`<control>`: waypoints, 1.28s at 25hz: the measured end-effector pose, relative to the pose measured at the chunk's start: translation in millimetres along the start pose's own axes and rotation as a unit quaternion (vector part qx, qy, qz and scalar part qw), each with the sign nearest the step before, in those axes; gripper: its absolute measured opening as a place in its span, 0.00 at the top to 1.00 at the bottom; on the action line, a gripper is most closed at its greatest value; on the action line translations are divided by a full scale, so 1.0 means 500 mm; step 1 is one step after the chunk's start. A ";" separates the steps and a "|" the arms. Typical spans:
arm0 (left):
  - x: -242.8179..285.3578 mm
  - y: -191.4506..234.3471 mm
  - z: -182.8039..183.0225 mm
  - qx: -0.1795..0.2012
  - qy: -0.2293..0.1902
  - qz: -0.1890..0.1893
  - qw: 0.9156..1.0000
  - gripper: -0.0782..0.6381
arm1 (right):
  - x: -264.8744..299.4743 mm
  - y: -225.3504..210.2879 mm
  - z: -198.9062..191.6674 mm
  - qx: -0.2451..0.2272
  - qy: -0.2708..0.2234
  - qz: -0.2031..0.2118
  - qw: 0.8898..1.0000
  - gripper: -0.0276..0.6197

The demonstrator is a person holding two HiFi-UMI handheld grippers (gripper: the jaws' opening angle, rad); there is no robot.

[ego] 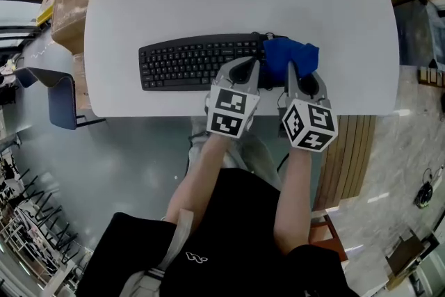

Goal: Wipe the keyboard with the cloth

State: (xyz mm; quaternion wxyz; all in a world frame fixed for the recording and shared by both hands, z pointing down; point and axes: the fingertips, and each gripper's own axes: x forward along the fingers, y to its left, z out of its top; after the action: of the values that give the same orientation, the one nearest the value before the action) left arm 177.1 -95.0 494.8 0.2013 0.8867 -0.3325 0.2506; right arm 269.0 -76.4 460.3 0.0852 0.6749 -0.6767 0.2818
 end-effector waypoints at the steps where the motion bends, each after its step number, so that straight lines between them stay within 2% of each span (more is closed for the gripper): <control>1: -0.011 0.011 0.004 -0.005 -0.009 0.009 1.000 0.90 | -0.002 0.011 0.014 -0.005 -0.007 0.008 1.000 0.84; 8: -0.142 0.121 0.024 -0.037 -0.073 0.087 0.993 0.90 | 0.014 0.196 0.065 -0.056 -0.033 0.107 0.992 0.84; 12: -0.248 0.182 0.065 -0.079 -0.101 0.166 0.978 0.90 | 0.010 0.318 0.115 -0.097 -0.019 0.191 0.977 0.84; 14: -0.333 0.236 0.079 -0.096 -0.106 0.190 0.971 0.90 | 0.002 0.419 0.135 -0.111 -0.012 0.217 0.970 0.84; 17: -0.432 0.335 0.011 -0.122 -0.103 0.229 0.960 0.90 | 0.025 0.572 0.072 -0.128 0.008 0.261 0.957 0.84; 19: -0.463 0.372 -0.053 -0.142 -0.094 0.250 0.953 0.90 | 0.044 0.632 0.005 -0.138 0.032 0.287 0.947 0.84; 22: -0.489 0.413 -0.107 -0.157 -0.091 0.264 0.947 0.90 | 0.068 0.693 -0.060 -0.147 0.052 0.306 0.939 0.84; 25: -0.499 0.462 -0.166 -0.162 -0.075 0.268 0.947 0.90 | 0.096 0.750 -0.125 -0.144 0.068 0.312 0.936 0.84; 28: -0.483 0.484 -0.228 -0.169 -0.050 0.250 0.952 0.90 | 0.121 0.771 -0.190 -0.139 0.089 0.305 0.938 0.84; 32: -0.435 0.490 -0.257 -0.165 -0.017 0.222 0.961 0.90 | 0.148 0.761 -0.212 -0.133 0.099 0.289 0.943 0.84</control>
State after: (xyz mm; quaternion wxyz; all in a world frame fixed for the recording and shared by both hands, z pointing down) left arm -174.2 -92.7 517.4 0.2783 0.7494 -0.5606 0.2160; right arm -130.6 -114.1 483.3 0.1557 0.4014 -0.8620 0.2675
